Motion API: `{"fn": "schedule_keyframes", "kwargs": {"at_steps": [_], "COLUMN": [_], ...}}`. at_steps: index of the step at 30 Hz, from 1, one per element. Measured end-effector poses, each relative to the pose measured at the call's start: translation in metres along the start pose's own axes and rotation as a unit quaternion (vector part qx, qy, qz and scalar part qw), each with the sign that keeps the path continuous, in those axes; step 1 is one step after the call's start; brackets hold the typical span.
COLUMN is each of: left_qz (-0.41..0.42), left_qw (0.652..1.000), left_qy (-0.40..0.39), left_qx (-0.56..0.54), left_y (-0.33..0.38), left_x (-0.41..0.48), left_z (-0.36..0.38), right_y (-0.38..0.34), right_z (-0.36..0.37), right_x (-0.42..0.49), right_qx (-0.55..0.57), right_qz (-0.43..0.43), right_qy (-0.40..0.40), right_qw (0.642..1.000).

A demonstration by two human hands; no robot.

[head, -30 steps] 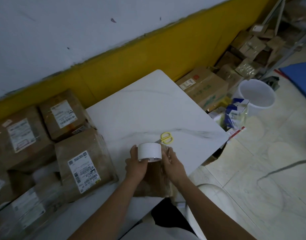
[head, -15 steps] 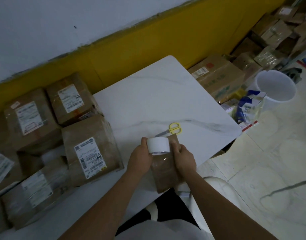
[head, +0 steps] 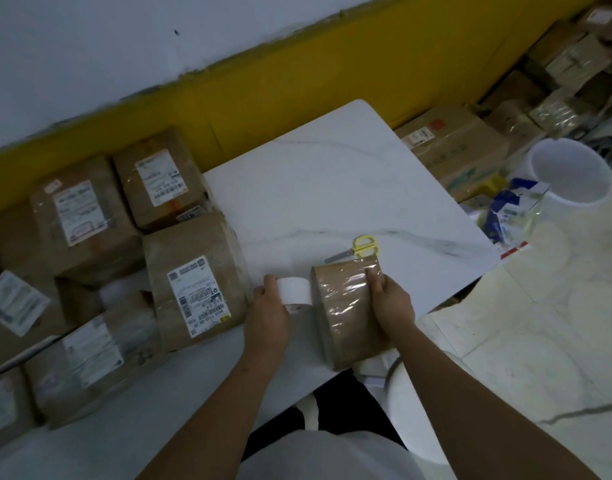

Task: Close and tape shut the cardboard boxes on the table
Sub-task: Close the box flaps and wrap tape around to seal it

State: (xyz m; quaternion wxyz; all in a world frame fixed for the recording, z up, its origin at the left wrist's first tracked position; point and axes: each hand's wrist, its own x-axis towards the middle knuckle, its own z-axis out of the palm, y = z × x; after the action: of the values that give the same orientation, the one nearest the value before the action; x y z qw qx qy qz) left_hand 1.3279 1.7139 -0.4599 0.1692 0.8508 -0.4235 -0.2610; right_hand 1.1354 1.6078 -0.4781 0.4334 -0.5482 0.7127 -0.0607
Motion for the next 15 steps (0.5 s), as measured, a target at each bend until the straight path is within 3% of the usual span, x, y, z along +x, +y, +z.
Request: {"fn": "schedule_keyframes", "kwargs": {"at_steps": [3, 6, 8, 11, 13, 15], "left_qz": [-0.009, -0.126, -0.172, -0.125, -0.096, -0.098], "left_qw": [0.984, 0.929, 0.912, 0.945, 0.951, 0.955], "left_qy": [0.016, -0.06, -0.093, -0.075, -0.045, -0.025], "left_qx": [-0.175, -0.343, -0.361, -0.293, -0.289, -0.277], "left_y": [0.015, 0.037, 0.04, 0.04, 0.043, 0.051], "left_x": [0.005, 0.007, 0.005, -0.004, -0.008, -0.011], "left_z": [0.018, 0.028, 0.031, 0.022, 0.016, 0.015], "right_y": [0.012, 0.019, 0.015, -0.005, -0.025, -0.034], "right_z": [-0.014, -0.011, 0.0, 0.005, 0.005, 0.012], "right_x": [0.015, 0.015, 0.011, 0.001, -0.014, -0.026], "right_qx": [0.06, 0.134, 0.13, 0.101, 0.098, 0.167], "right_qz": [0.022, 0.074, 0.07, 0.015, -0.057, -0.059], "right_qy": [-0.013, -0.083, -0.106, -0.088, -0.118, -0.163], "right_qw": [0.998, 0.985, 0.983, 0.991, 0.987, 0.971]}}
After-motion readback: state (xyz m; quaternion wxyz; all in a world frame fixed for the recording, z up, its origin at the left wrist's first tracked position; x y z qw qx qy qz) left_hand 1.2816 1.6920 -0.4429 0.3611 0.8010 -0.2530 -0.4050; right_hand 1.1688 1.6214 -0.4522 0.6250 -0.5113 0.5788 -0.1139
